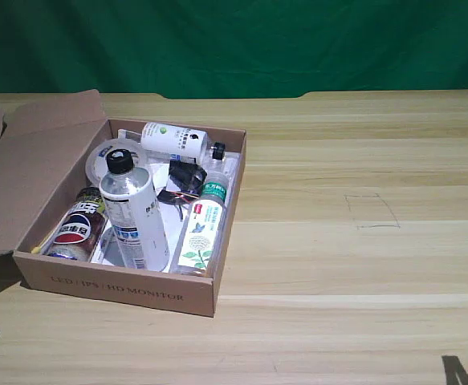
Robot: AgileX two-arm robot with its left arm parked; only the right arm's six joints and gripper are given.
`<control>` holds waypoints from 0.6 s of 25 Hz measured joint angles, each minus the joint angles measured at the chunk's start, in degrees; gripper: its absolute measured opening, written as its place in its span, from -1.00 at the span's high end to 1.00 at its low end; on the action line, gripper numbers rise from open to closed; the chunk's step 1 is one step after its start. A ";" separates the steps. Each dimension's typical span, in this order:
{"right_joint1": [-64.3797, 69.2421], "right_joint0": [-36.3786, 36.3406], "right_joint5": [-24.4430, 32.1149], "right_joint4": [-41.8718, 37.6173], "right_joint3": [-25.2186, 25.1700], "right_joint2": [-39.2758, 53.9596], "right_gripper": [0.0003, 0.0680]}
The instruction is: Place the white bottle into the box.
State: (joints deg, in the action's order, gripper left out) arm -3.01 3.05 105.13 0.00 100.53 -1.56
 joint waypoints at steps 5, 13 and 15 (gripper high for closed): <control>0.00 0.00 0.00 0.00 0.00 0.00 1.00; 0.00 0.00 0.12 0.31 0.00 0.00 1.00; 0.00 0.00 0.17 1.42 0.00 0.00 1.00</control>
State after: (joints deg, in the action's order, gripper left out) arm -3.01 3.05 105.30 1.42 100.53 -1.56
